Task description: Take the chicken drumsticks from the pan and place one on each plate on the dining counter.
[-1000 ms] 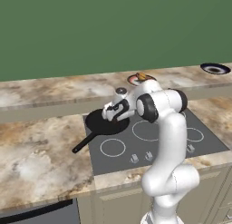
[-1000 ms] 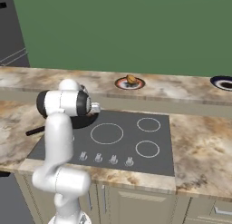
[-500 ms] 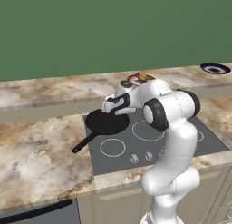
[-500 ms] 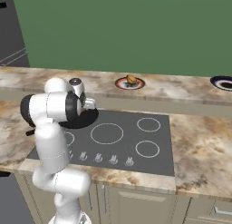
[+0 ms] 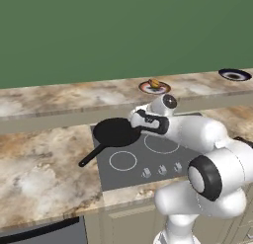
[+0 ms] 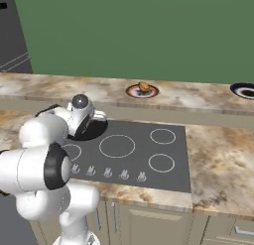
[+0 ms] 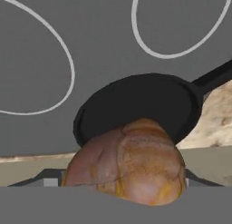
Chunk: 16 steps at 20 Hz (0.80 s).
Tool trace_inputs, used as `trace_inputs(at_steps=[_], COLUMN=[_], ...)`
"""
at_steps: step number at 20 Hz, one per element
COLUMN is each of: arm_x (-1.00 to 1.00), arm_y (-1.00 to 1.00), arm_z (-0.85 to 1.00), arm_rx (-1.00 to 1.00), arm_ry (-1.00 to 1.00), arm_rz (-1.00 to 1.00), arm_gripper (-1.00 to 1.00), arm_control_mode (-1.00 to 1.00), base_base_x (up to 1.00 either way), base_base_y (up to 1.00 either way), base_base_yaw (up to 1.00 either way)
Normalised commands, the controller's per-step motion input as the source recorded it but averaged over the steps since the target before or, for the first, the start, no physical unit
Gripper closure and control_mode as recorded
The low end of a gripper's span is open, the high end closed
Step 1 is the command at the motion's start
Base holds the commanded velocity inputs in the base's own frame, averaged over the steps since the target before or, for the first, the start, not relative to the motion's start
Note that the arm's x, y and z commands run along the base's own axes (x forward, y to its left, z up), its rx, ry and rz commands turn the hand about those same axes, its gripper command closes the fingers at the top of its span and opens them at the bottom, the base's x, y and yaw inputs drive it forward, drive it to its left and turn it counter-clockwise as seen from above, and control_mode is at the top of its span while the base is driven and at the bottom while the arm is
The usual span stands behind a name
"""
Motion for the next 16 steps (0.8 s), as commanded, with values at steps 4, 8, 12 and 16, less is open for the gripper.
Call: trace_inputs(at_steps=[4,8,12,16], arm_x=[-1.0,-0.94,-0.12,0.0], arm_y=[-0.33,-0.17,0.0,-0.03], arm_z=[1.0,0.86,0.16,0.0], arm_rx=[0.0,-0.01,-0.06,0.0], arm_ry=[-0.07,0.01,0.13,0.05], arm_rz=[0.0,0.0,0.0,-0.05], arm_gripper=[1.0,1.0,1.0,1.0], arm_control_mode=[-1.0,-1.0,-1.0,-1.0], base_base_x=[0.0,0.0,0.0,0.0], base_base_y=[0.0,0.0,0.0,0.0], base_base_yaw=[0.0,0.0,0.0,0.0])
